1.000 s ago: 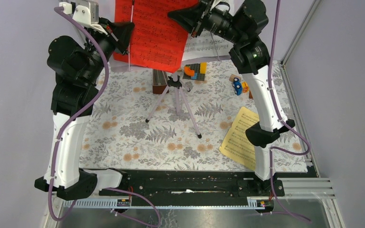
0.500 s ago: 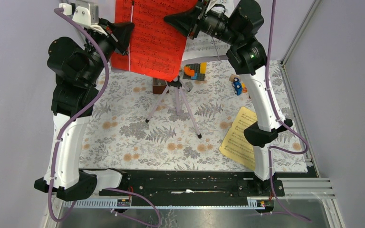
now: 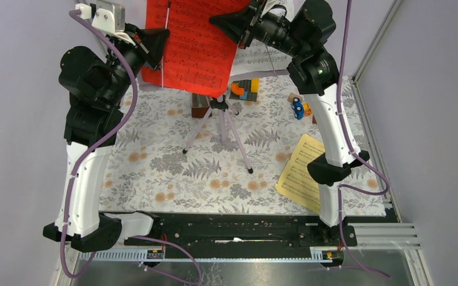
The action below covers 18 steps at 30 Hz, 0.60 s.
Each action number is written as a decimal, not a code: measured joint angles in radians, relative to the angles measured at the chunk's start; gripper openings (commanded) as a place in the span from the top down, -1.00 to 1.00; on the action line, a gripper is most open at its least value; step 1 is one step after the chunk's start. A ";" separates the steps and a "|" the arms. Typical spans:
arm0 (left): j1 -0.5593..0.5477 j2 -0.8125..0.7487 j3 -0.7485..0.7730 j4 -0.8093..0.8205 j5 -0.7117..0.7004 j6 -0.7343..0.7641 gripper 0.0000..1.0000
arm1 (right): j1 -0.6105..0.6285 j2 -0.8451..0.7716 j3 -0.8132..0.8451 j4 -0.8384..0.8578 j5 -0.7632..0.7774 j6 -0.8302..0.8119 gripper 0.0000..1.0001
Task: Set up the instrument practice props
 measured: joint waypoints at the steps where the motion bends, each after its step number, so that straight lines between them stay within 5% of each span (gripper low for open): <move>1: 0.001 0.000 0.000 0.000 0.008 0.004 1.00 | 0.000 0.000 0.000 0.009 0.000 -0.003 0.88; 18: 0.020 -0.003 -0.013 0.016 0.162 0.060 1.00 | 0.055 0.000 -0.040 0.127 0.003 -0.180 0.89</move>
